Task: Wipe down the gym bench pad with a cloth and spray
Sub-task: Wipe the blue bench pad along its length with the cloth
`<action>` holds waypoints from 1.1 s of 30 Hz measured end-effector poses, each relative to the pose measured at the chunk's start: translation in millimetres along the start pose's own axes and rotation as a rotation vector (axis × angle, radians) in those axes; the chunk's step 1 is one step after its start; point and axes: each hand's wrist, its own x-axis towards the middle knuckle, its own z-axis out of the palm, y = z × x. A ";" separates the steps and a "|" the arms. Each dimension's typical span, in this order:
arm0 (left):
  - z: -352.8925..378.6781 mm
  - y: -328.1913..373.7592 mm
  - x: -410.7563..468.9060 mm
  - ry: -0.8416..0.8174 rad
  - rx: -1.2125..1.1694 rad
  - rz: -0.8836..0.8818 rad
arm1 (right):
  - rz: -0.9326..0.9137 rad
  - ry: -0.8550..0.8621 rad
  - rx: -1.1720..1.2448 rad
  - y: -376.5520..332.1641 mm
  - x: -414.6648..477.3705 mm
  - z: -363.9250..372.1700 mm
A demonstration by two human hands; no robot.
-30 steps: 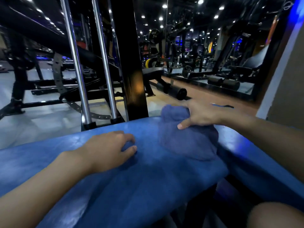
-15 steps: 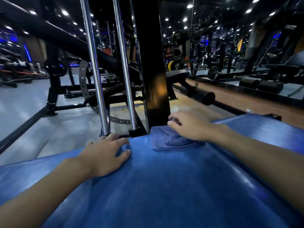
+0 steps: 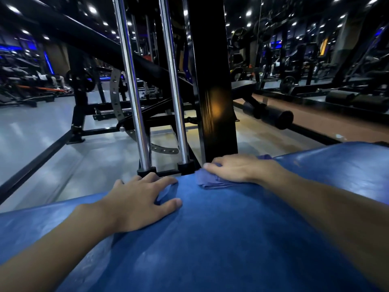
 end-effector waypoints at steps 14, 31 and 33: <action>-1.8 -24.1 -13.2 -0.047 -0.055 -0.057 | -0.018 0.060 -0.013 17.0 -7.5 1.0; -31.9 76.5 74.5 0.257 -0.337 0.127 | 0.134 0.104 -0.032 21.2 -79.0 18.1; -21.4 95.6 93.3 0.143 -0.325 0.112 | 0.165 0.163 0.036 25.1 -91.8 26.3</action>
